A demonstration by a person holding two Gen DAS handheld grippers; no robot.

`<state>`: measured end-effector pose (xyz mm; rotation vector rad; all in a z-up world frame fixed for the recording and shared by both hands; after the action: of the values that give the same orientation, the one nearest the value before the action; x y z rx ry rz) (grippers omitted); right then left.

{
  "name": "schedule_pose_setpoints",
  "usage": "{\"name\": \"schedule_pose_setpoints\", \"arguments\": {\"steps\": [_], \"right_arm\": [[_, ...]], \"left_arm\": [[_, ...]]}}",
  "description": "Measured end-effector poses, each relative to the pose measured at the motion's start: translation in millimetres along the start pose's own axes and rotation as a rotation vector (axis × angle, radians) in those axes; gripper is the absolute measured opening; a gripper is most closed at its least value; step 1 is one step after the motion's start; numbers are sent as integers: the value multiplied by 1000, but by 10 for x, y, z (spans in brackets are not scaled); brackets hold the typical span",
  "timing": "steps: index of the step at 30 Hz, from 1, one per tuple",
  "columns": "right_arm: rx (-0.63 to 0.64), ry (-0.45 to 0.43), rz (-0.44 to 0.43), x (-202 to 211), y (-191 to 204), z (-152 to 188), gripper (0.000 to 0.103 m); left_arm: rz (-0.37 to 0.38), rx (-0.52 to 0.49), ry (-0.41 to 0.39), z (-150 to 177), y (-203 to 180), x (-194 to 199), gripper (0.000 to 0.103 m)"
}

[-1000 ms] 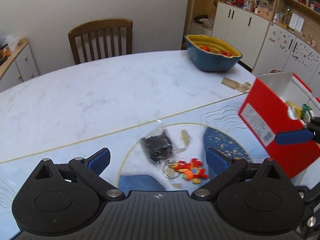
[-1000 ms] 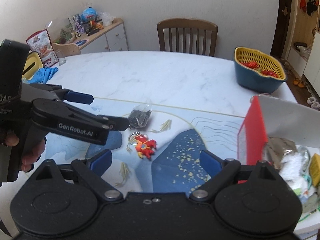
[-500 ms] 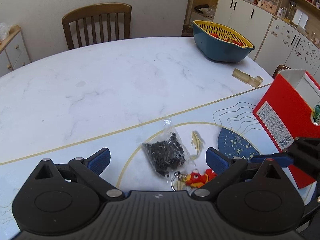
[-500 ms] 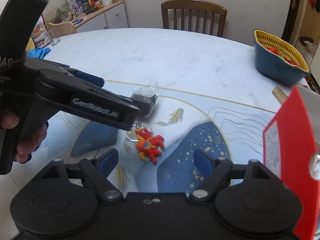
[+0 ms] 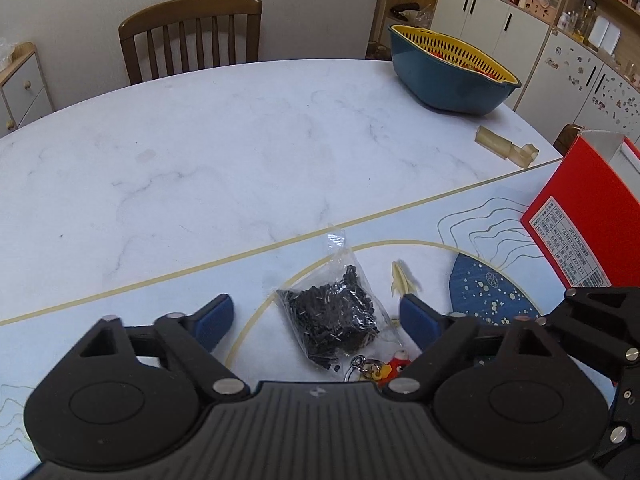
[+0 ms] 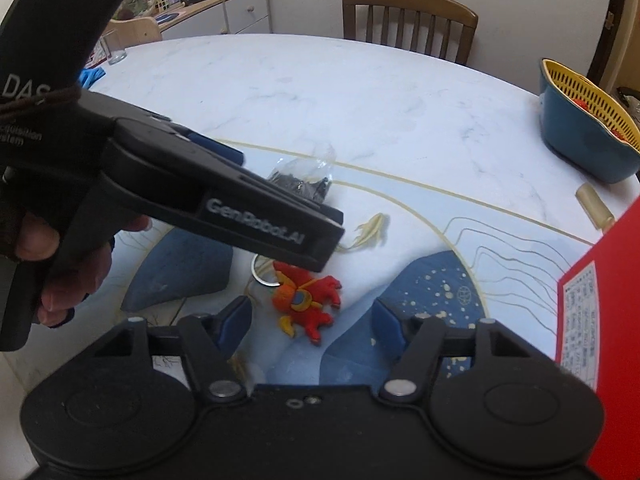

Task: Organize objects
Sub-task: 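Grasp the black bead bag with the left tool while the right tool grasps the red dragon keychain, then carry the black bead bag and dragon keychain with both tools into the box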

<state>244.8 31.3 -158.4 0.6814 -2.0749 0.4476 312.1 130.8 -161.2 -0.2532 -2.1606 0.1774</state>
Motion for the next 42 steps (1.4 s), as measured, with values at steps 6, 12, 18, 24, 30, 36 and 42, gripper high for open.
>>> {"name": "schedule_pose_setpoints", "arguments": {"steps": [6,12,18,24,30,36,42], "right_arm": [[24,-1,9,-58,20,-17,58],[58,-9,21,-72,83,-35,45],[57,-7,40,-53,95,-48,36],[38,-10,65,43,61,-3,36],[-10,-31,73,287,9,68,36],[-40,-70,81,588,-15,133,36],[-55,-113,86,949,-45,184,36]], "left_arm": [[10,-7,4,19,-11,-13,73],[1,-19,-1,21,-21,-2,54],[0,-21,7,22,-3,31,40],[-19,-32,14,75,-14,129,39],[5,-26,8,117,-60,347,39],[23,-33,3,173,-174,596,39],[45,-62,-13,209,-392,891,39]]}}
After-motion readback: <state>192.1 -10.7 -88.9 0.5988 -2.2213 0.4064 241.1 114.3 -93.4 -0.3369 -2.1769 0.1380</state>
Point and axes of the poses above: each gripper's, at about its wrist camera, not at the fingertips, and x roughly against the way its jaws point, y to its left, z to its underside, the point moved 1 cm from there along -x, roughly the way its jaws point, and after that the axes turned 12 degrees about x, right-handed, at the moved point
